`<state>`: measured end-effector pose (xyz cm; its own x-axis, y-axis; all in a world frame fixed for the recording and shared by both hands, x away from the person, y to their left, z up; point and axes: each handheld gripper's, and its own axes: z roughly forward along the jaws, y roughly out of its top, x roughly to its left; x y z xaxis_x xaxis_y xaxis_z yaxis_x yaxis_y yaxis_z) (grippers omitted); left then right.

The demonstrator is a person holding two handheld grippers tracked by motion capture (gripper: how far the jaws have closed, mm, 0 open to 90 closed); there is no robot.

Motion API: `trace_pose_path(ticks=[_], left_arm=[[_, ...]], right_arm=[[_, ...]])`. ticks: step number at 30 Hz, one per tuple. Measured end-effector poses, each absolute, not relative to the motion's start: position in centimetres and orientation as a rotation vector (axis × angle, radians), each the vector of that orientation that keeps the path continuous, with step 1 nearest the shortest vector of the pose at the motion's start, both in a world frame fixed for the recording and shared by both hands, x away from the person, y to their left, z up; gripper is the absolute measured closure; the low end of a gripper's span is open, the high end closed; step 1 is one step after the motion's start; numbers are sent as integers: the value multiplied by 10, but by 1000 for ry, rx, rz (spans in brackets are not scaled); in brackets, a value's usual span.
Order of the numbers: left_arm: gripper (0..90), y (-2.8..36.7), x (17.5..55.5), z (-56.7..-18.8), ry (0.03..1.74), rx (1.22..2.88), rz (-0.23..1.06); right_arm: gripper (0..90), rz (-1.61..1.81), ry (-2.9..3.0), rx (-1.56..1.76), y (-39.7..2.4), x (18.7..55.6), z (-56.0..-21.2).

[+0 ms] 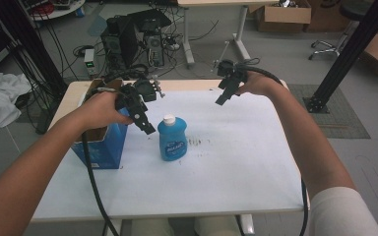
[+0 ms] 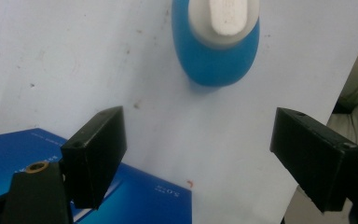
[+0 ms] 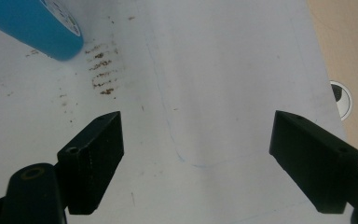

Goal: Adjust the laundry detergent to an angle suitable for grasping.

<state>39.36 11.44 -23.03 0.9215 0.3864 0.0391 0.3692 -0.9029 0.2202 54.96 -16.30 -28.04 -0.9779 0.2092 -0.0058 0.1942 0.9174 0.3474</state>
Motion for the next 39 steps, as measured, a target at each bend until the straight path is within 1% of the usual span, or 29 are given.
trace_pose_path(ticks=[13, 39], left_arm=[[193, 113, 387, -225, 571, 2869, 160], [192, 114, 381, -222, 589, 2859, 185]], right_arm=[[175, 555, 3025, 304, -165, 544, -273], [169, 570, 3022, 298, -168, 542, -269]])
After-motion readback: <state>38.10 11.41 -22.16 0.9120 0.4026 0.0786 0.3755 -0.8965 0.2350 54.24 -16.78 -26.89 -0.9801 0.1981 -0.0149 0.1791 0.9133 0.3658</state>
